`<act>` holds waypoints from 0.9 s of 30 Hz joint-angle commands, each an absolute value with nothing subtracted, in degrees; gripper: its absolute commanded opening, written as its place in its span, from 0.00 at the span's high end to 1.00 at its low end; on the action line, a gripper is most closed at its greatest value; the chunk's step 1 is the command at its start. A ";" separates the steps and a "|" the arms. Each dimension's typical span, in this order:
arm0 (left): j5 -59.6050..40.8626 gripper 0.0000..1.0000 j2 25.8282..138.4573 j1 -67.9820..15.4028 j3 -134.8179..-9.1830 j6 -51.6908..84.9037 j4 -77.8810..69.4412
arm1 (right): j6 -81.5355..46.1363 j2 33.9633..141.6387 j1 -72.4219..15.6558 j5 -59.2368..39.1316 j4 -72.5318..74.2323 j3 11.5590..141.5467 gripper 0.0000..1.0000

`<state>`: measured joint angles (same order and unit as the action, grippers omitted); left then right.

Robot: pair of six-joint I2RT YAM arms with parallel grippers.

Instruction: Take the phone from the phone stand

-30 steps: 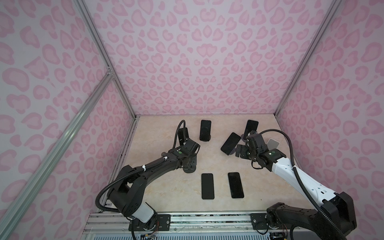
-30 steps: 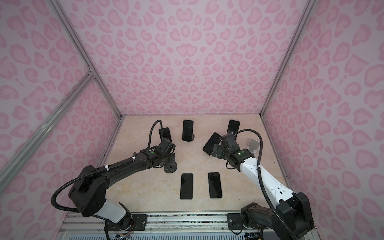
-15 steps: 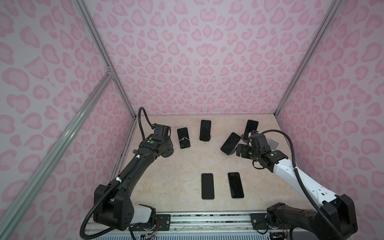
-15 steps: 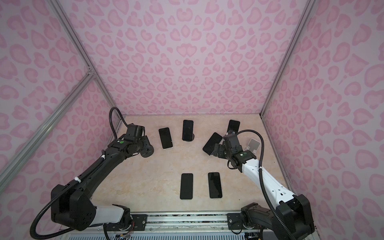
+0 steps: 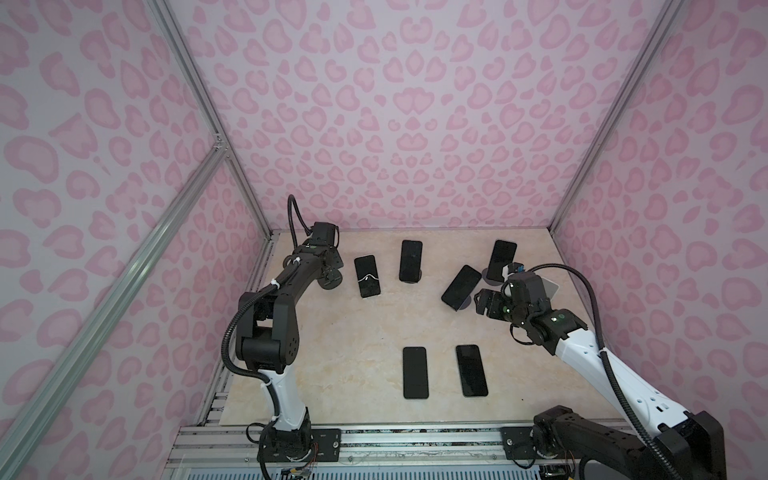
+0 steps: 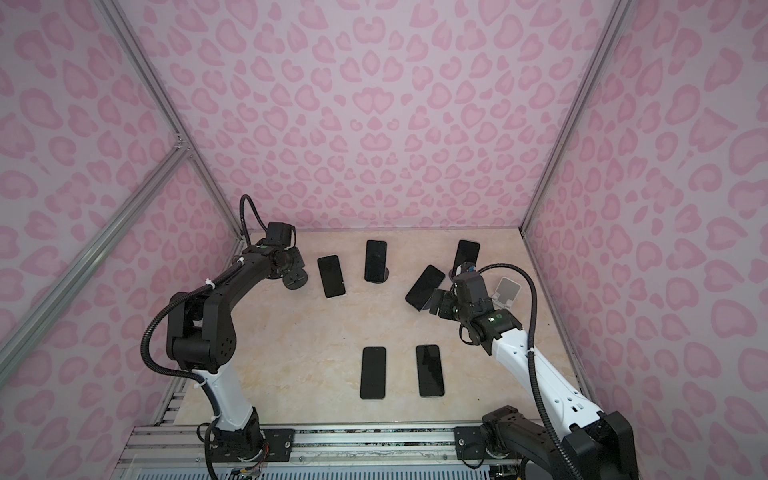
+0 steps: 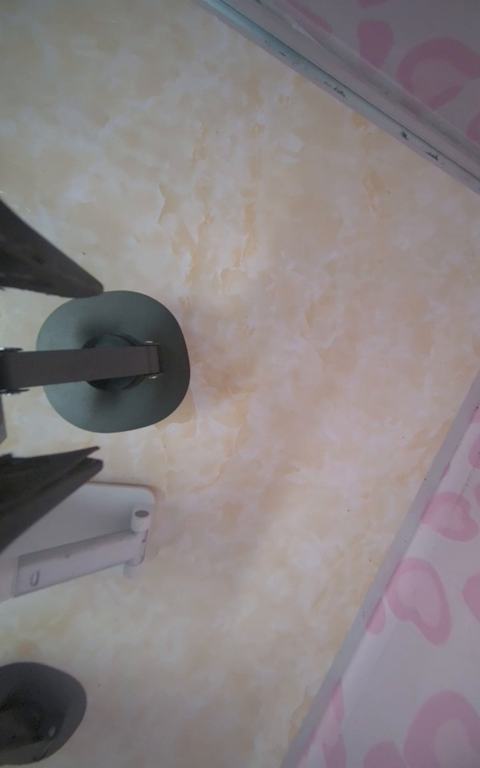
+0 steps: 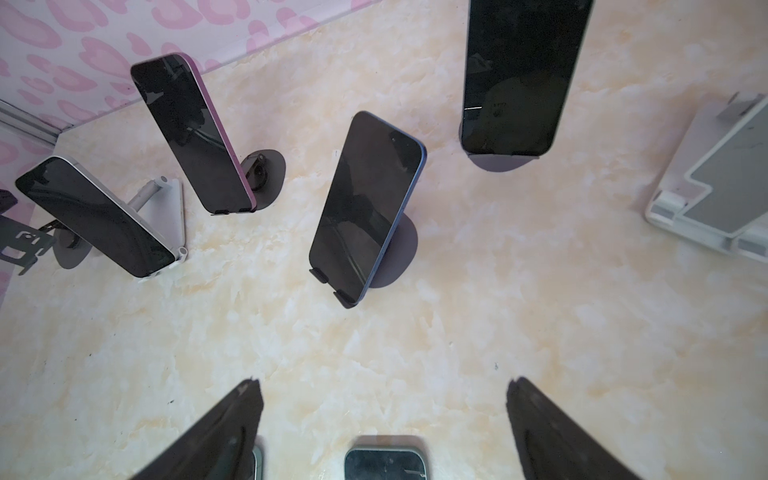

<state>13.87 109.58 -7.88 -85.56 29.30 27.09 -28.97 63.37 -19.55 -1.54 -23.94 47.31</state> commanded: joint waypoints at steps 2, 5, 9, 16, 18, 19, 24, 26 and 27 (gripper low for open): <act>14.08 0.53 110.48 -7.88 -84.20 29.53 27.88 | -28.87 63.09 -19.12 -1.76 -24.32 46.39 0.05; 13.36 0.44 110.74 -7.98 -84.10 29.71 29.36 | -28.83 63.13 -19.05 -1.60 -24.62 46.41 0.05; 13.66 0.30 110.01 -7.92 -83.33 29.31 30.83 | -28.92 62.95 -18.96 -1.23 -25.04 47.00 0.04; 13.21 0.14 104.90 -7.99 -82.34 28.32 32.20 | -28.58 62.28 -18.98 -1.93 -26.92 49.16 0.03; 12.96 0.14 101.35 -7.98 -81.54 28.52 32.26 | -28.35 61.79 -19.04 -1.64 -28.17 50.04 0.03; 12.97 0.13 99.61 -7.93 -81.31 28.71 32.43 | -28.30 61.62 -19.03 -1.42 -28.61 50.43 0.03; 11.62 0.13 84.95 -7.91 -77.50 29.77 31.86 | -29.53 59.78 -19.00 0.03 -31.40 51.52 0.03; 9.57 0.13 77.58 -7.99 -71.17 30.68 30.79 | -31.06 58.33 -19.06 1.32 -32.39 51.15 0.04; 8.00 0.13 75.01 -7.92 -68.58 31.00 30.66 | -31.70 57.62 -19.01 1.80 -32.78 50.77 0.04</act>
<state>11.57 79.75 -7.99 -72.51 29.63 30.65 -29.82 58.74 -19.03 -0.47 -30.48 51.18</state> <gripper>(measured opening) 0.869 0.967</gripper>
